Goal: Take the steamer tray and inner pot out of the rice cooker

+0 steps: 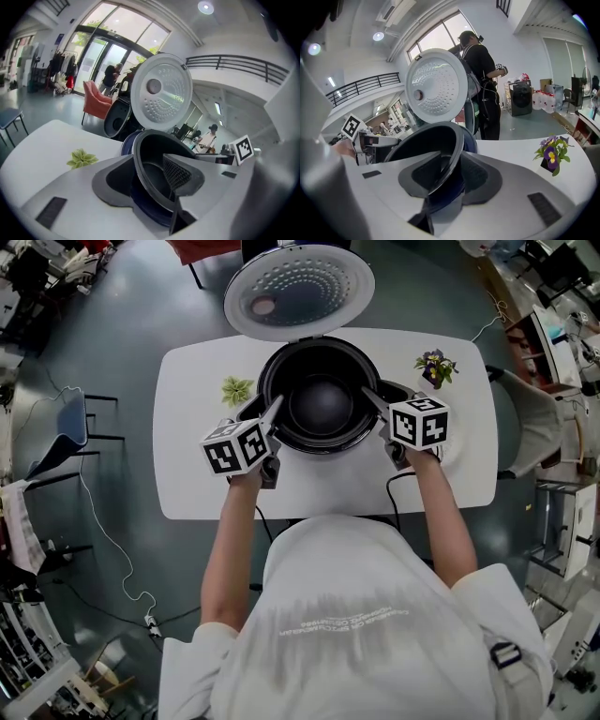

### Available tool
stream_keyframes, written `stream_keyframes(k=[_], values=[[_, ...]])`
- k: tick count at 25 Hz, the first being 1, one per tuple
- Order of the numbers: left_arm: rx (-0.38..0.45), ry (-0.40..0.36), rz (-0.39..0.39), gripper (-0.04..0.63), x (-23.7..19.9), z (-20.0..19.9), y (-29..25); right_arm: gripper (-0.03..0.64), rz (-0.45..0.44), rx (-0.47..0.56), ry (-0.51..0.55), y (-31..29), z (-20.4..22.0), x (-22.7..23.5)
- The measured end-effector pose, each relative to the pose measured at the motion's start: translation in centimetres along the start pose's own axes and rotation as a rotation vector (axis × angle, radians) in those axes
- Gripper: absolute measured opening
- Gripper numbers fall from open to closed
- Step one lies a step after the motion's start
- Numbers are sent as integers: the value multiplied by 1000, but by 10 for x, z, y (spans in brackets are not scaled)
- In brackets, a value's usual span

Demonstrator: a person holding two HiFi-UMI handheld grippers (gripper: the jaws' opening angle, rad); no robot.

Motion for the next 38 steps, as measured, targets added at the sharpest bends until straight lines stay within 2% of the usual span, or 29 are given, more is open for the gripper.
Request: stream_keyframes(k=[2, 7, 14, 20, 25, 29, 38], values=[[14, 47, 5, 208, 1, -6, 2, 130, 11, 2, -13, 0, -1, 1], [61, 55, -11, 182, 6, -13, 10, 124, 15, 16, -52, 6, -2, 0], [184, 148, -24, 89, 7, -30, 27, 118, -28, 95, -43, 26, -29, -13], [238, 130, -24, 57, 13, -37, 44, 107, -58, 174, -14, 46, -54, -29], [384, 100, -31, 55, 23, -54, 73, 104, -86, 224, 18, 59, -70, -49], [466, 92, -30, 55, 21, -66, 93, 107, -127, 244, 50, 62, -81, -67], [570, 84, -96, 55, 16, -73, 143, 106, -235, 246, 115, 56, -99, -107]])
Point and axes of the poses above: the fingertips, and each gripper's own axes: y backward along the fingers, x to its right, z out of its underside, the point moved 4 cm from there along y, backward along the fingers, and after that the axes turned 6 degrees about -y, right-handed, at the moved point
